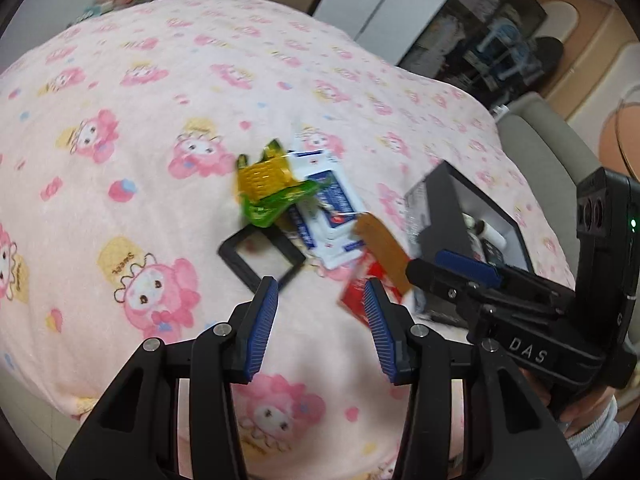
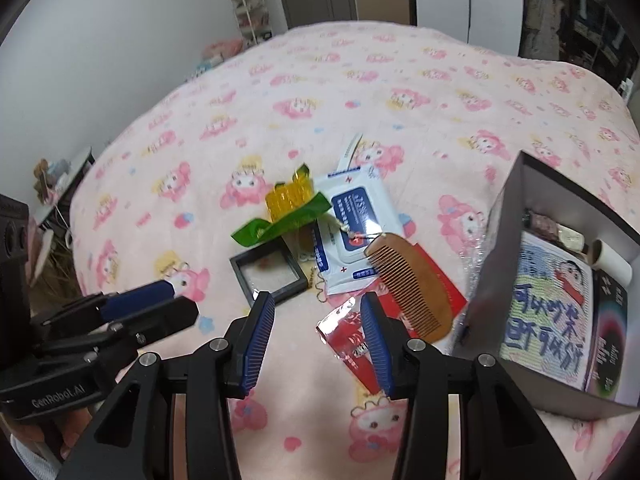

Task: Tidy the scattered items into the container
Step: 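Move the open left tool over the corn-shaped snack bag, then close the left tool on the corn-shaped snack bag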

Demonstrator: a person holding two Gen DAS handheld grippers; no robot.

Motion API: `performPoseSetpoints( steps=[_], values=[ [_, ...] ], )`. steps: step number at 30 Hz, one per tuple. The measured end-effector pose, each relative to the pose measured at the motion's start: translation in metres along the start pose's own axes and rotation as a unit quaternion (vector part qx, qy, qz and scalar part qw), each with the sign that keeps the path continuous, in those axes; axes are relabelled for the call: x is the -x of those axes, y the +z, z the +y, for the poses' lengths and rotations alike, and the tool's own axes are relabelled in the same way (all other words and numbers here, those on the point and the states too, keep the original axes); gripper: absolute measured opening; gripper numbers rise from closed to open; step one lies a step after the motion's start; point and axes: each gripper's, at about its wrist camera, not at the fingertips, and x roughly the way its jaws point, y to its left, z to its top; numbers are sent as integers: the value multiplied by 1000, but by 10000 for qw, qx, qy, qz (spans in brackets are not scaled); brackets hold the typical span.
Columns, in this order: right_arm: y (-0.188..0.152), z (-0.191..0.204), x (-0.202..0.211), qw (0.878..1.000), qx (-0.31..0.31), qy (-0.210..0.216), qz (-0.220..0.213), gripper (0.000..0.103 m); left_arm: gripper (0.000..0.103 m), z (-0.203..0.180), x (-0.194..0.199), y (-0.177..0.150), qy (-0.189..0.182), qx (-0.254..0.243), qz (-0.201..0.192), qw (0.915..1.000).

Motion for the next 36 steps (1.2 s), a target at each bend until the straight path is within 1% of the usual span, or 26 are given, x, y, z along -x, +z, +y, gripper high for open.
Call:
performPoseSetpoints(
  steps=[5, 9, 12, 17, 20, 22, 24, 25, 27, 29, 30, 31, 32, 34, 35, 36],
  values=[
    [6, 7, -36, 9994, 179, -116, 263, 41, 46, 27, -31, 5, 130, 348, 190, 9991],
    [17, 11, -57, 9988, 284, -172, 372, 41, 46, 42, -45, 14, 117, 529, 191, 9983],
    [28, 12, -65, 9987, 298, -210, 345, 41, 46, 47, -50, 24, 93, 549, 78, 9984],
    [50, 9, -75, 9992, 176, -212, 280, 41, 46, 48, -64, 43, -133, 431, -111, 9989],
    [61, 3, -80, 9995, 24, -211, 213, 41, 45, 49, -78, 52, -243, 426, -108, 9987],
    [67, -3, -83, 9995, -90, -230, 181, 41, 44, 47, -87, 54, -252, 366, -51, 9990],
    [68, -6, -89, 9993, -177, -249, 237, 41, 43, 46, -95, 54, -215, 340, 3, 9992],
    [69, -8, -92, 9991, -220, -259, 265, 41, 44, 47, -97, 54, -256, 408, 31, 9988],
    [69, -11, -99, 9987, -290, -244, 346, 41, 46, 56, -101, 53, -467, 728, 77, 9962],
    [68, -14, -104, 9982, -410, -161, 402, 41, 46, 62, -99, 53, -532, 939, 47, 9941],
    [68, -15, -107, 9979, -470, -119, 430, 41, 45, 63, -99, 53, -526, 984, 33, 9937],
    [68, -16, -105, 9978, -519, -107, 385, 41, 39, 64, -98, 53, -514, 1025, 21, 9934],
    [69, -16, -103, 9978, -569, -95, 340, 41, 34, 65, -99, 52, -436, 1019, 43, 9938],
    [71, -18, -101, 9978, -603, -116, 251, 41, 18, 64, -105, 52, -323, 953, 242, 9946],
    [73, -18, -103, 9978, -600, -113, 272, 41, 12, 63, -108, 51, -262, 918, 339, 9949],
    [75, -18, -107, 9977, -574, -95, 338, 41, 9, 60, -110, 50, -161, 862, 395, 9954]
  ],
)
